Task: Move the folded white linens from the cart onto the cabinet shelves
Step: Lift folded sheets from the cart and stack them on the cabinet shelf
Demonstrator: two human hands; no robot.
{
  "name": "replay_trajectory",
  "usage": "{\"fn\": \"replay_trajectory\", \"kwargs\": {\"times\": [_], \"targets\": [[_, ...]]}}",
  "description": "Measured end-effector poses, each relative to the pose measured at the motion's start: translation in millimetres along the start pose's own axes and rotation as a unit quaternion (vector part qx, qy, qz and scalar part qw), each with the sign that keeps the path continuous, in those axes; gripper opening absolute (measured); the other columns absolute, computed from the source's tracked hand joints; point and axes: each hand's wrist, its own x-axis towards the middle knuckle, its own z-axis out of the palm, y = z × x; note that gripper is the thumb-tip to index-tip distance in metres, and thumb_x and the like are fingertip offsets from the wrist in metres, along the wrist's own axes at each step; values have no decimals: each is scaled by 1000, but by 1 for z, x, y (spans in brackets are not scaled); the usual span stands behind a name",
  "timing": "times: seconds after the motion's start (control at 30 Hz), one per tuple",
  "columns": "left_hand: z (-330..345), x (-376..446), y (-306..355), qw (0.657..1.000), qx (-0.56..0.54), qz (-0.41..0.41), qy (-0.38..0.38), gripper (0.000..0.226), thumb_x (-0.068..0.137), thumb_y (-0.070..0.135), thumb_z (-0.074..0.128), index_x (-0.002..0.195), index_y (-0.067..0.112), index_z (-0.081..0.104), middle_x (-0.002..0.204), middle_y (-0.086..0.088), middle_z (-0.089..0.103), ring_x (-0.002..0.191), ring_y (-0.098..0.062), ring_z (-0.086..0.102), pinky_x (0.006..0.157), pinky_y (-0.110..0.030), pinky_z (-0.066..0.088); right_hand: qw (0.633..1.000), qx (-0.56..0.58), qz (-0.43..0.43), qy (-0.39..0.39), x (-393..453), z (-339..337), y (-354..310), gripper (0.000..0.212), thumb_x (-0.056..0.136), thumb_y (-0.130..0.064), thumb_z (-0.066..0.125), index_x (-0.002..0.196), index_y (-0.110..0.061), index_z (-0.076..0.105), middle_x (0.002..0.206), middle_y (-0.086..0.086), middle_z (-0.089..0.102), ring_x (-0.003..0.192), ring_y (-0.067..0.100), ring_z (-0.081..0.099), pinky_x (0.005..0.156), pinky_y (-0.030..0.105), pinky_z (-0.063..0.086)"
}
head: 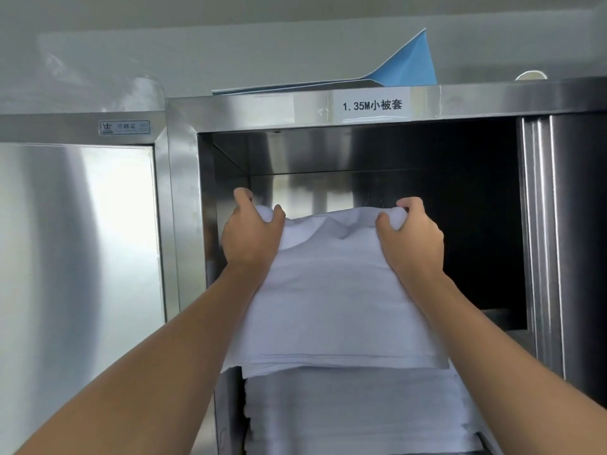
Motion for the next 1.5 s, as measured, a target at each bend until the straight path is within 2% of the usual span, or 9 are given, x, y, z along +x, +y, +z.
{"fn": "replay_trajectory", "kwargs": {"times": [0.17, 0.33, 0.47, 0.6, 0.73, 0.93, 1.03, 1.33, 1.5], "targets": [[-27, -34, 6, 999, -23, 31, 12, 41, 92, 43, 59, 121, 21, 40, 92, -1, 62, 83, -29, 59, 71, -33, 41, 999, 45, 5, 14, -39, -27, 5, 35, 91, -37, 57, 123, -26, 49, 102, -4, 63, 93, 22, 60, 82, 40, 52], [-57, -70, 8, 998, -58, 39, 2, 45, 91, 45, 62, 127, 24, 43, 110, 2, 65, 91, -22, 60, 78, -30, 43, 996, 88, 2, 24, -78, -49, 14, 32, 90, -32, 60, 120, -29, 50, 106, -9, 63, 96, 20, 57, 82, 35, 46], [-69, -92, -2, 998, -56, 29, -3, 43, 92, 47, 61, 125, 25, 44, 101, 12, 56, 84, -14, 53, 74, -28, 39, 997, 73, 2, 3, -92, -63, 16, 34, 89, -33, 62, 120, -31, 49, 104, -10, 62, 96, 21, 55, 84, 38, 45], [-70, -80, -2, 999, 5, 16, -37, 37, 95, 46, 53, 120, 21, 43, 99, 5, 57, 81, -22, 53, 72, -31, 39, 999, 13, 30, -30, -77, -69, 12, 33, 88, -36, 57, 119, -28, 50, 96, -2, 63, 91, 27, 58, 80, 41, 49], [-71, -59, -2, 995, 78, -9, -68, 36, 98, 48, 44, 117, 17, 42, 93, -6, 62, 82, -30, 55, 73, -35, 42, 989, -53, 96, -101, -55, -64, 12, 42, 90, -48, 54, 118, -17, 50, 103, 4, 61, 95, 29, 59, 79, 40, 48], [-65, -49, -16, 975, 60, -98, -190, 59, 96, 58, 43, 125, 8, 54, 111, -9, 64, 99, -31, 60, 80, -35, 45, 978, -4, 178, -106, -42, -55, 16, 41, 85, -52, 58, 92, -12, 59, 87, 6, 64, 78, 26, 61, 65, 33, 47], [-67, -63, -22, 978, 1, -115, -172, 49, 95, 49, 54, 122, 9, 60, 104, -6, 65, 92, -27, 60, 76, -33, 44, 984, -6, 152, -87, -54, -54, 22, 42, 89, -50, 59, 89, -9, 61, 84, 7, 65, 78, 28, 61, 63, 32, 46], [-89, -106, -33, 993, -32, -46, -106, 40, 94, 45, 59, 118, 14, 59, 101, 0, 64, 87, -23, 57, 77, -33, 44, 990, 38, 111, -76, -99, -75, 30, 37, 91, -43, 62, 81, -7, 58, 75, 4, 62, 75, 30, 58, 62, 34, 39], [-97, -105, -31, 991, 60, -32, -114, 44, 92, 51, 53, 115, 14, 52, 96, -5, 66, 86, -31, 62, 78, -39, 52, 975, 130, 126, -126, -112, -89, 30, 29, 88, -36, 71, 88, -7, 67, 82, 6, 71, 75, 26, 69, 71, 43, 57]]}}
